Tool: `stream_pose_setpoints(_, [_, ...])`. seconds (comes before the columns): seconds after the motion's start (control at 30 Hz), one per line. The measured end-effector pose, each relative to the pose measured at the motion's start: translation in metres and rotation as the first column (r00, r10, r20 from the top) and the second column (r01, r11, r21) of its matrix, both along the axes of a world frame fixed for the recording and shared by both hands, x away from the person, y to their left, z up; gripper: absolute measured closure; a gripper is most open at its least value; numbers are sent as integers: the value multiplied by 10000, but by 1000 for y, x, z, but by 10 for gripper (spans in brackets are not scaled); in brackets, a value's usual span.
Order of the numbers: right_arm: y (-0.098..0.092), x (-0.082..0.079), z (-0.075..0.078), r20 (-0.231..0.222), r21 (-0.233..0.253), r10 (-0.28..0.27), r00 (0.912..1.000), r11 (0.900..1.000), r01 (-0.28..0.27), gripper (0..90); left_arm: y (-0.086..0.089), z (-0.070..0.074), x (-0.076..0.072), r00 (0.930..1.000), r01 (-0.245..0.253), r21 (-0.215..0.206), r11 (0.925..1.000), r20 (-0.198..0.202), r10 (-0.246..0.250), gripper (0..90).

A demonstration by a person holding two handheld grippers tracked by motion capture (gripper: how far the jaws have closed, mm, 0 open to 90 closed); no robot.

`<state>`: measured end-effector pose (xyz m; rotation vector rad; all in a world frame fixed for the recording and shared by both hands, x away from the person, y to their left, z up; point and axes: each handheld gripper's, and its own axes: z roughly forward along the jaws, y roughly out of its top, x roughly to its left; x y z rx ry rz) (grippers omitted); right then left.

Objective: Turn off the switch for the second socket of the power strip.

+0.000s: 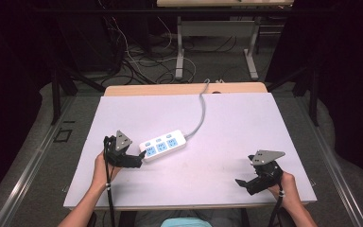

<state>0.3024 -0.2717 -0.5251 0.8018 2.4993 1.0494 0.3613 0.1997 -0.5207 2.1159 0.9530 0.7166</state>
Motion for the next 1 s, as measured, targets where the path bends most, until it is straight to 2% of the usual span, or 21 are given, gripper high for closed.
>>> stream_pose_setpoints(0.13, [0,0,0,-91,-63,9,10000,10000,-9,2,-3,1,4,9999,53,149,9999,91,-55,2])
stream_pose_setpoints(0.17, [0,0,0,-53,-77,44,10000,10000,-44,2,-4,0,5,9999,30,26,10000,127,-30,2])
stream_pose_setpoints(0.3, [0,0,0,-11,-50,57,10000,10000,-57,2,-7,1,9,9999,78,-21,10000,130,-78,2])
stream_pose_setpoints(0.43, [0,1,0,16,-19,23,10000,10000,-23,2,-11,2,10,9997,191,198,9996,163,-194,2])
stream_pose_setpoints(0.6, [-1,0,0,-68,-110,59,10000,9999,-60,3,-16,4,14,9993,286,182,9994,239,-290,2])
stream_pose_setpoints(0.63, [-1,0,0,-18,-145,49,10000,9999,-49,3,-17,4,15,9992,322,286,9991,238,-329,2])
stream_pose_setpoints(0.67, [0,0,0,-13,-48,35,10000,10000,-35,4,-18,5,16,9994,314,233,9992,147,-318,2])
stream_pose_setpoints(0.77, [0,1,-1,2,-23,15,10000,10000,-15,4,-21,5,20,9992,334,114,9994,212,-336,2])
stream_pose_setpoints(0.8, [0,1,-1,-7,-39,24,10000,10000,-24,3,-21,5,21,9990,400,246,9989,176,-404,2])
stream_pose_setpoints(0.83, [-1,1,0,-52,-110,55,10000,9999,-56,3,-23,5,22,9991,348,140,9993,217,-351,2])
stream_pose_setpoints(0.93, [-1,1,0,-71,-126,42,10000,9999,-42,4,-25,5,25,9989,466,271,9985,98,-468,2])
stream_pose_setpoints(1.0, [0,1,0,-8,-154,28,10000,9999,-28,3,-27,5,28,9987,467,279,9985,170,-472,2])
